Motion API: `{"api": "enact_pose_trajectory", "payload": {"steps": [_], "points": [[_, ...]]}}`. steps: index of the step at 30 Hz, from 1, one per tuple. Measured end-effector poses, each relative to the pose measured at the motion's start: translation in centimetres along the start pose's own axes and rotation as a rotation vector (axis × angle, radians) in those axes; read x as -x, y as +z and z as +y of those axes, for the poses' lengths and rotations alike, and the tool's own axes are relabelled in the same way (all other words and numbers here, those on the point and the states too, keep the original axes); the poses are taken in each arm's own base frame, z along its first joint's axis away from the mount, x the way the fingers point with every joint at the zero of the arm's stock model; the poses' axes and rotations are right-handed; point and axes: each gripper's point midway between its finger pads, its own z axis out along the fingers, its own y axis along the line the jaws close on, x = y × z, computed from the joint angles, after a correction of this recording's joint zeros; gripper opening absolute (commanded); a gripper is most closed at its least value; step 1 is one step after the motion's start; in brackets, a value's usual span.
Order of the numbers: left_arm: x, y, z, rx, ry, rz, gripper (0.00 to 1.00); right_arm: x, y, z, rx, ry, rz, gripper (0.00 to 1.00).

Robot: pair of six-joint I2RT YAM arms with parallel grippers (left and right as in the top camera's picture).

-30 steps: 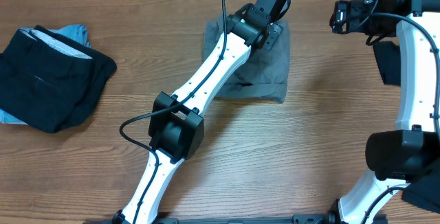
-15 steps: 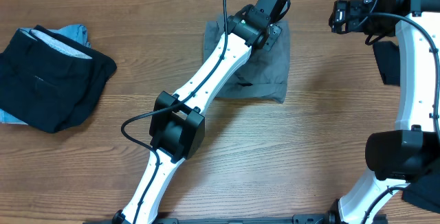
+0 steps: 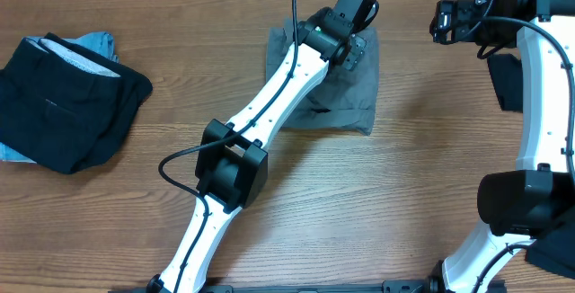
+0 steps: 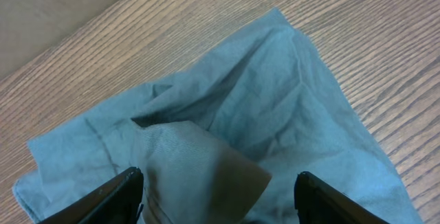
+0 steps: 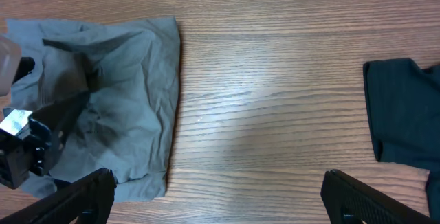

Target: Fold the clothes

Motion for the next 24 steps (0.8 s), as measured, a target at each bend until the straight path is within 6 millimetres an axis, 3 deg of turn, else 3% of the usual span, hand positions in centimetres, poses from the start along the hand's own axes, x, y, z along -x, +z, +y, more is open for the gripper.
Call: {"api": "enact_pose_trajectory", "payload": {"steps": [4, 6, 7, 10, 12, 19, 24], "points": [[-0.7, 0.8, 0.1, 0.017, -0.018, 0.012, 0.73, 0.0, 0.0, 0.0, 0.0, 0.0, 0.001, 1.0], [-0.8, 0.9, 0.3, 0.031, -0.035, 0.013, 0.67, 0.0, 0.0, 0.0, 0.0, 0.0, 0.0, 1.0], [-0.8, 1.0, 0.5, 0.037, -0.042, 0.01, 0.62, 0.0, 0.0, 0.0, 0.0, 0.0, 0.0, 1.0], [-0.5, 1.0, 1.1, 0.074, -0.064, -0.006, 0.29, 0.0, 0.0, 0.0, 0.0, 0.0, 0.0, 1.0], [-0.4, 1.0, 1.3, 0.09, -0.074, -0.008, 0.2, 0.0, 0.0, 0.0, 0.0, 0.0, 0.0, 1.0], [-0.5, 1.0, 2.0, 0.118, -0.075, -0.007, 0.17, 0.0, 0.0, 0.0, 0.0, 0.0, 0.001, 1.0], [-0.7, 0.9, 5.1, 0.225, -0.093, -0.004, 0.19, 0.0, 0.0, 0.0, 0.0, 0.0, 0.0, 1.0]]}}
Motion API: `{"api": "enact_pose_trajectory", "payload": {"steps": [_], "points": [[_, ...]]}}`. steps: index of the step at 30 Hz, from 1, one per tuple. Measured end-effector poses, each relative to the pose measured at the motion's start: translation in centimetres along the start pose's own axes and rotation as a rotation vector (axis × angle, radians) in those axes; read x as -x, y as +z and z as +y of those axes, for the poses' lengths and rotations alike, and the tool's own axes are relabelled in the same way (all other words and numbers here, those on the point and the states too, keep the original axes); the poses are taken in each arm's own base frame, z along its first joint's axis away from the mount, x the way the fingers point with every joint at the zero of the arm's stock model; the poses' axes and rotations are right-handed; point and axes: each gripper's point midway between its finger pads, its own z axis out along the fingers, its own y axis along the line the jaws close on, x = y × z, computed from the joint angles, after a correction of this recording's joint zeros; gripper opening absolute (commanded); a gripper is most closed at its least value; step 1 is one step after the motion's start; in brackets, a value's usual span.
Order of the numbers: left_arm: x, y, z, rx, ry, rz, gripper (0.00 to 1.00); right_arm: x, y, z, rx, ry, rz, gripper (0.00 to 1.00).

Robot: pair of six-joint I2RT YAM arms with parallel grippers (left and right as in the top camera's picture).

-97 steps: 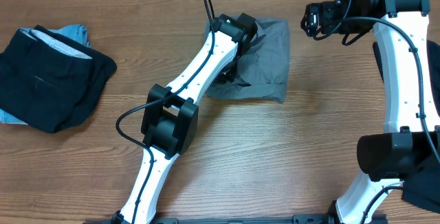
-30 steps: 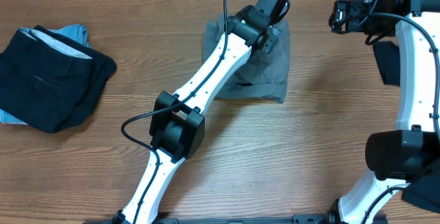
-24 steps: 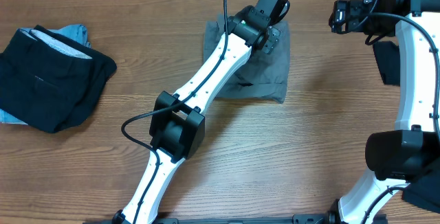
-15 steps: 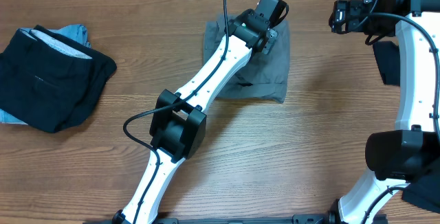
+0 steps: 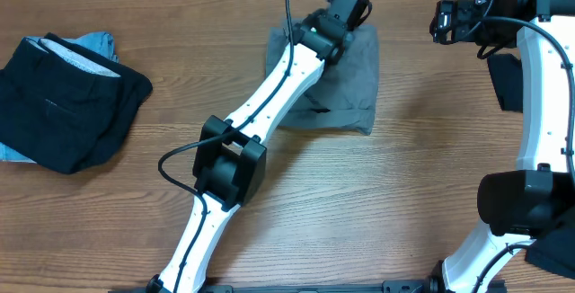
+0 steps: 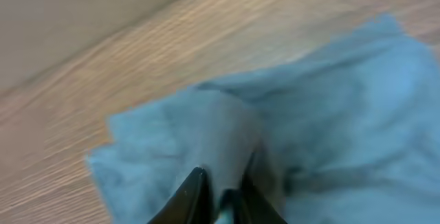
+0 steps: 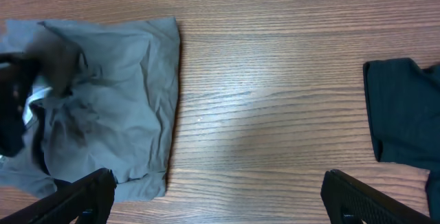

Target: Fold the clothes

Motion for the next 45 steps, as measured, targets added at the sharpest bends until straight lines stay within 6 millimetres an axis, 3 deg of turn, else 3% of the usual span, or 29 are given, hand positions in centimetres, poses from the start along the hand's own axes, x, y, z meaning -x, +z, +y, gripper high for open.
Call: {"api": "enact_pose_trajectory", "payload": {"steps": [5, 7, 8, 10, 12, 13, 16, 21, 25, 28, 30, 35, 40, 45], "points": [[0.2, 1.1, 5.0, 0.105, -0.046, -0.001, 0.19, 0.0, 0.0, 0.0, 0.0, 0.0, 0.0, 1.0], [0.3, 1.6, 7.0, 0.133, -0.07, -0.004, 0.19, 0.0, 0.0, 0.1, 0.006, 0.0, -0.001, 0.9], [0.3, 1.8, 7.9, 0.145, -0.085, -0.007, 0.19, 0.0, 0.0, 0.3, 0.021, 0.0, -0.001, 0.77], [0.3, 2.3, 9.9, 0.165, -0.112, -0.008, 0.19, -0.2, 0.3, 1.1, 0.067, -0.018, 0.007, 0.39], [0.0, 2.7, 11.7, 0.17, -0.136, -0.001, 0.2, -0.8, 1.4, 2.8, 0.174, -0.057, 0.038, 0.11], [-0.1, 2.9, 12.2, 0.169, -0.144, 0.002, 0.18, -1.2, 2.0, 3.4, 0.218, -0.074, 0.055, 0.04], [-0.3, 3.1, 13.1, 0.166, -0.158, 0.005, 0.09, -3.1, 3.9, 5.8, 0.364, -0.158, 0.116, 0.04], [-0.2, 3.1, 12.2, 0.145, -0.13, 0.006, 0.06, -6.4, 6.9, 9.8, 0.507, -0.347, 0.176, 0.04], [-0.6, 2.3, 9.1, 0.098, -0.08, 0.032, 0.06, -8.0, 9.4, 13.2, 0.569, -0.492, 0.158, 0.04], [-2.0, 1.5, 5.8, 0.006, -0.029, 0.097, 0.04, -9.7, 12.1, 15.0, 0.586, -0.572, 0.147, 0.04], [-2.7, 1.1, 4.3, -0.046, -0.012, 0.128, 0.04, -10.9, 14.0, 15.3, 0.578, -0.596, 0.139, 0.04], [-2.2, 0.8, 4.8, -0.062, -0.029, 0.113, 0.04, -12.2, 16.5, 14.7, 0.56, -0.584, 0.126, 0.04], [0.9, -2.0, 5.8, -0.093, -0.063, 0.02, 0.04, -12.6, 17.7, 14.5, 0.547, -0.582, 0.102, 0.04], [3.2, -4.2, 3.5, -0.251, -0.075, -0.059, 0.04, -12.5, 19.2, 13.6, 0.485, -0.547, 0.083, 0.04]]}}
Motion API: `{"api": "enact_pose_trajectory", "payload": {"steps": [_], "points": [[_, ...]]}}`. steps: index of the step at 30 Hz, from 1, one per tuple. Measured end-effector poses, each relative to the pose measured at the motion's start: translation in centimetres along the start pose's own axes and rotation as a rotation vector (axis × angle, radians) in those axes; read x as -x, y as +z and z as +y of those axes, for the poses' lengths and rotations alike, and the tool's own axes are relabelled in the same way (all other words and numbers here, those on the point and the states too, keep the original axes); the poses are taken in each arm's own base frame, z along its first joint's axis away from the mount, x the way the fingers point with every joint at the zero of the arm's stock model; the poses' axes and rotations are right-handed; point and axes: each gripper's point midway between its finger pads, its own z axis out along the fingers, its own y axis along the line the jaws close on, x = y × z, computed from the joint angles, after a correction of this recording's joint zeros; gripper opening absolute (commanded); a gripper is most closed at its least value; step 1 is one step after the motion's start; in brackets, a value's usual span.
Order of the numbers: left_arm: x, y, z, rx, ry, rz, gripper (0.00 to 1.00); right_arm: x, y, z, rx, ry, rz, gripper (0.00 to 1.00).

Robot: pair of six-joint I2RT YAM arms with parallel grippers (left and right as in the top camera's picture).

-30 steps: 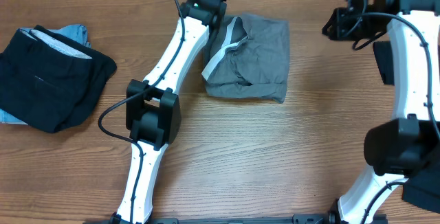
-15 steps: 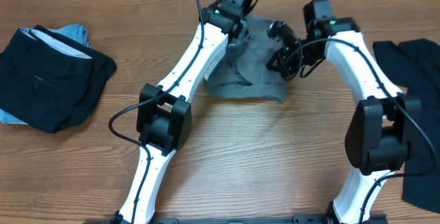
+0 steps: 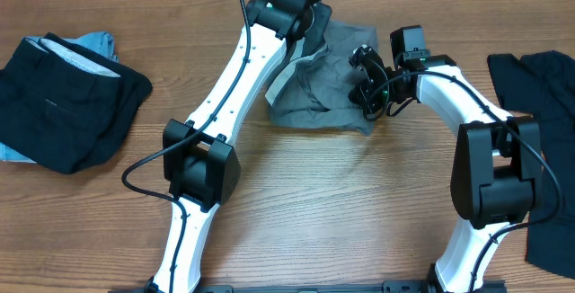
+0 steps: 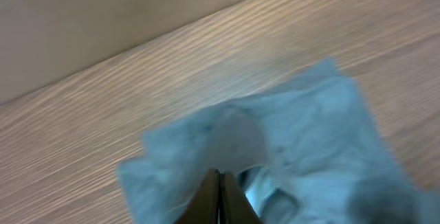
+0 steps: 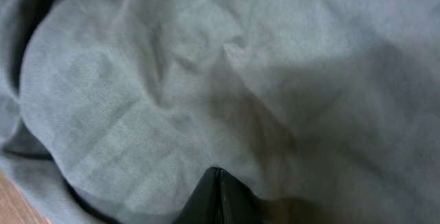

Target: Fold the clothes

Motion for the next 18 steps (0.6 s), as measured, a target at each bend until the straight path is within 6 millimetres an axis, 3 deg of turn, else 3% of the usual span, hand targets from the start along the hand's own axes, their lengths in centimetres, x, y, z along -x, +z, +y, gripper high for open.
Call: {"api": "enact_pose_trajectory", "payload": {"steps": [5, 10, 18], "points": [[2.1, -0.5, -3.5, -0.208, 0.004, -0.084, 0.04, -0.6, 1.0, -0.5, -0.005, 0.022, 0.017, 0.04], [2.4, -0.7, -5.8, -0.345, 0.012, -0.102, 0.04, -1.0, 1.5, -0.7, -0.001, 0.031, 0.028, 0.04], [-1.6, 3.9, -7.4, -0.43, 0.0, 0.004, 0.04, -1.0, 1.4, -0.7, -0.001, 0.032, 0.029, 0.04]]}}
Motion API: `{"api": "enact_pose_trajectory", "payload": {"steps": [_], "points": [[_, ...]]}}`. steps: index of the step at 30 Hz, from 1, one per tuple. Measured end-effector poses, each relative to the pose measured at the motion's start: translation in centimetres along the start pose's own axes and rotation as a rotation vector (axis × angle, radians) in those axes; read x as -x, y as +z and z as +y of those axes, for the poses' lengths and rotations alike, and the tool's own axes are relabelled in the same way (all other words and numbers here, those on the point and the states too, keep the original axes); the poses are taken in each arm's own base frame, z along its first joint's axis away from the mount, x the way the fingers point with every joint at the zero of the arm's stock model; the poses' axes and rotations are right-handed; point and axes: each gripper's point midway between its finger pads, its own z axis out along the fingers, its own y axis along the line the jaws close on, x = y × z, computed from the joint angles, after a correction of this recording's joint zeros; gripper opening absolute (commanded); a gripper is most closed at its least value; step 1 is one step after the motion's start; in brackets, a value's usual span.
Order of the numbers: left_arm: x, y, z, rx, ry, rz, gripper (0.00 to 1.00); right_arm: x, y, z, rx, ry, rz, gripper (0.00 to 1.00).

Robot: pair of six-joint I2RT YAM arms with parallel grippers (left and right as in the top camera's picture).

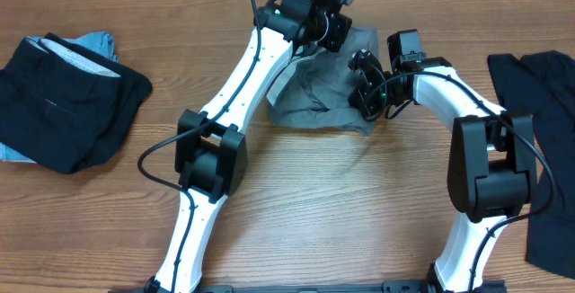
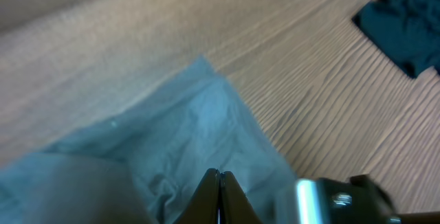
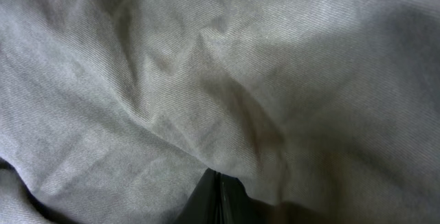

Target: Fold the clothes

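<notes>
A crumpled grey garment lies at the far middle of the table. My left gripper is over its far edge, jaws shut on a raised fold of the grey cloth. My right gripper is at the garment's right side, jaws shut with the grey cloth bunched around them. Part of the right gripper shows in the left wrist view, low on the right.
A stack of dark clothes with a light blue piece under it sits at the left edge. Black clothes lie at the right edge, also visible as a dark heap in the left wrist view.
My left gripper has moved a little right and nearer over the garment's far edge, and its camera now faces the right side. The right gripper stays shut at the garment's right side.
First my left gripper was open over the grey garment, and the right arm was raised at the far right. Then the left shut on the cloth near its far edge. Later the right gripper was down and shut on the garment's right side; both still hold.
</notes>
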Motion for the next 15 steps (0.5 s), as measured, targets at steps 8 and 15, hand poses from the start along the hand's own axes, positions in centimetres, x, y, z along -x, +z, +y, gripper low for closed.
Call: {"api": "enact_pose_trajectory", "payload": {"steps": [8, 15], "points": [[-2.2, 2.2, 1.0, 0.006, -0.02, 0.052, 0.04, 0.0, 0.0, 0.0, -0.001, 0.001, 0.002, 0.04], [-5.9, 4.4, 4.7, 0.167, -0.03, 0.149, 0.05, -0.1, 0.0, 0.0, 0.0, 0.001, 0.003, 0.04]]}}
